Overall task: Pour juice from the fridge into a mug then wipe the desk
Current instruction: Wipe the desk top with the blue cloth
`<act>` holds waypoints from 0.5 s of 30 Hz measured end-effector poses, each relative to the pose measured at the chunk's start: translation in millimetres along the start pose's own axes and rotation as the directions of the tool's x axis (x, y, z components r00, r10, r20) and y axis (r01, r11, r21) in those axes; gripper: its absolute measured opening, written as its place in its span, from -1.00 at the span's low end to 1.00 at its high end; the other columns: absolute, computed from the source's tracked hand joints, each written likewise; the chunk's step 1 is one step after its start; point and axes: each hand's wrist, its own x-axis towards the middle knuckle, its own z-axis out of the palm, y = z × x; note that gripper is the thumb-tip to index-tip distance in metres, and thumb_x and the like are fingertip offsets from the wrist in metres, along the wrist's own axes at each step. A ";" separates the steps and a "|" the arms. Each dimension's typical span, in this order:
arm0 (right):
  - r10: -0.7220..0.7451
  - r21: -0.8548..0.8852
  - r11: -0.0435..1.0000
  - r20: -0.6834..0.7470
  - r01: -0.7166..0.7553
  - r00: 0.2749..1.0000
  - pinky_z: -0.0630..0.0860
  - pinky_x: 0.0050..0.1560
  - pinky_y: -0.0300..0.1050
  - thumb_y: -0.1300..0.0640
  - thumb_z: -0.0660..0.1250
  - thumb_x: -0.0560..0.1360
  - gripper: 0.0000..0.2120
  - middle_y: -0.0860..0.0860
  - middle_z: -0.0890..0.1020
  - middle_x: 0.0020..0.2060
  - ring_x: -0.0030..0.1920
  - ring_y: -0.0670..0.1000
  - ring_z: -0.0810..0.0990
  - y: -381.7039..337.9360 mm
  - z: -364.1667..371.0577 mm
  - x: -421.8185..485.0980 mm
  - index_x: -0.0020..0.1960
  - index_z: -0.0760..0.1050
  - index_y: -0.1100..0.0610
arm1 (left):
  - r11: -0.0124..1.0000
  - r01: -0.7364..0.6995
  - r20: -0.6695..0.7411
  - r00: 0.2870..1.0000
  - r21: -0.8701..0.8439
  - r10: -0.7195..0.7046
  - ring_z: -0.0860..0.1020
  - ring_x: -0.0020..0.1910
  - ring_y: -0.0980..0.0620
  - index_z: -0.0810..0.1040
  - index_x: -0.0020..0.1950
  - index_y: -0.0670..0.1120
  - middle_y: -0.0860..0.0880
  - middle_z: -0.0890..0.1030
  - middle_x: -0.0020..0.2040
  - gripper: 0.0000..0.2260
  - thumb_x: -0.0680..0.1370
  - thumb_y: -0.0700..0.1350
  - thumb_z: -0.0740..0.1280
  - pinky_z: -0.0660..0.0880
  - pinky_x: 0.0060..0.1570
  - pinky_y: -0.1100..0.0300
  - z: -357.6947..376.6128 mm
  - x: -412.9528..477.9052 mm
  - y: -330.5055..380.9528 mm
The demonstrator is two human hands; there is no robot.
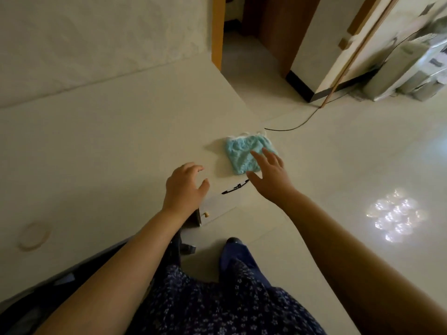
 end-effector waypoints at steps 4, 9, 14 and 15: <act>-0.020 -0.040 0.999 0.123 0.025 0.992 -0.01 0.49 0.12 -0.13 0.06 0.59 -0.47 0.04 0.01 0.53 0.52 0.12 -0.08 27.6 5.0 59.1 0.51 0.04 -0.06 | 0.993 0.091 0.028 0.995 0.073 -0.094 0.39 0.35 -0.12 0.49 0.29 -0.15 -0.14 0.46 0.34 -0.62 0.50 -0.07 0.34 0.32 0.30 -0.01 31.8 34.6 7.1; -0.138 -0.171 0.967 0.283 0.191 0.949 -0.04 0.48 0.15 -0.11 0.10 0.58 -0.44 0.03 -0.09 0.54 0.52 0.11 -0.17 49.6 17.2 105.1 0.51 -0.03 -0.11 | 0.963 0.197 0.087 0.973 0.184 -0.215 0.30 0.40 -0.13 0.41 0.37 -0.10 -0.11 0.38 0.40 -0.55 0.51 0.00 0.32 0.25 0.34 -0.16 63.4 66.5 7.3; -0.164 -0.230 0.936 0.380 0.265 0.910 -0.04 0.47 0.17 -0.18 0.19 0.50 -0.34 0.03 -0.07 0.53 0.51 0.17 -0.14 58.2 21.4 137.8 0.49 -0.05 -0.16 | 0.941 0.272 0.119 0.947 0.204 -0.299 0.24 0.44 -0.12 0.37 0.40 -0.06 -0.11 0.31 0.45 -0.54 0.53 0.02 0.30 0.19 0.37 -0.16 80.2 86.4 6.0; -0.164 -0.238 0.932 0.392 0.272 0.905 0.00 0.47 0.19 -0.18 0.21 0.49 -0.33 0.04 -0.05 0.53 0.50 0.19 -0.11 58.9 22.4 142.2 0.49 -0.04 -0.16 | 0.938 0.285 0.119 0.943 0.197 -0.311 0.25 0.44 -0.12 0.38 0.40 -0.07 -0.11 0.33 0.44 -0.54 0.52 0.01 0.30 0.20 0.37 -0.17 82.2 88.3 5.3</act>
